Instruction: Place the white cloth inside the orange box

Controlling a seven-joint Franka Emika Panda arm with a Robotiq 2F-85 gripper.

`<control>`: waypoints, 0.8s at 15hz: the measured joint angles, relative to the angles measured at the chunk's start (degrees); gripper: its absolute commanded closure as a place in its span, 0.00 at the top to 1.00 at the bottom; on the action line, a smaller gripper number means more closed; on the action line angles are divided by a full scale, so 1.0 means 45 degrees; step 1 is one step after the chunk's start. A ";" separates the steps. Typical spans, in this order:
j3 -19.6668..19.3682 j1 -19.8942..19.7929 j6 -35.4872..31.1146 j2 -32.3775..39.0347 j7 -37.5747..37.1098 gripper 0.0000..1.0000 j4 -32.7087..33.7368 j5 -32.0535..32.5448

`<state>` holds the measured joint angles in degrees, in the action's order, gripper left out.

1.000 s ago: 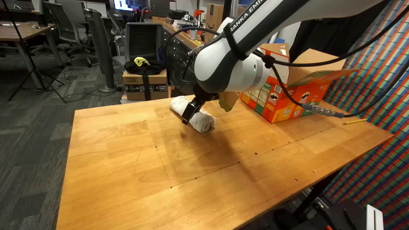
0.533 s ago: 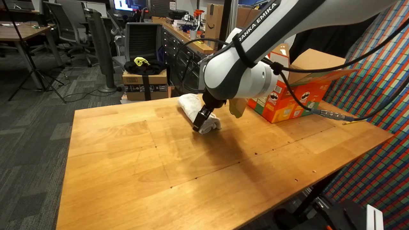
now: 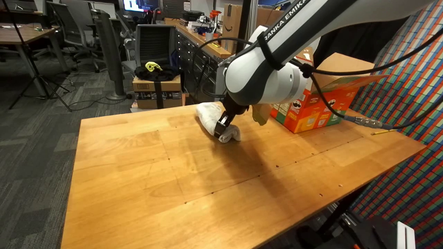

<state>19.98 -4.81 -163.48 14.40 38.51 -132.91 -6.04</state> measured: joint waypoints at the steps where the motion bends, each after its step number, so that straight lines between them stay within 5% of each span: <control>1: 0.0000 0.0001 0.0020 -0.0145 0.0000 0.05 -0.0059 0.0000; 6: -0.0225 0.0217 0.0324 -0.1352 -0.0009 0.06 -0.0280 0.0037; 12: -0.1575 0.0940 0.0576 -0.3567 -0.0394 0.06 -0.0255 0.0846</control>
<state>12.89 -0.58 -160.89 -1.66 36.74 -134.06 -2.24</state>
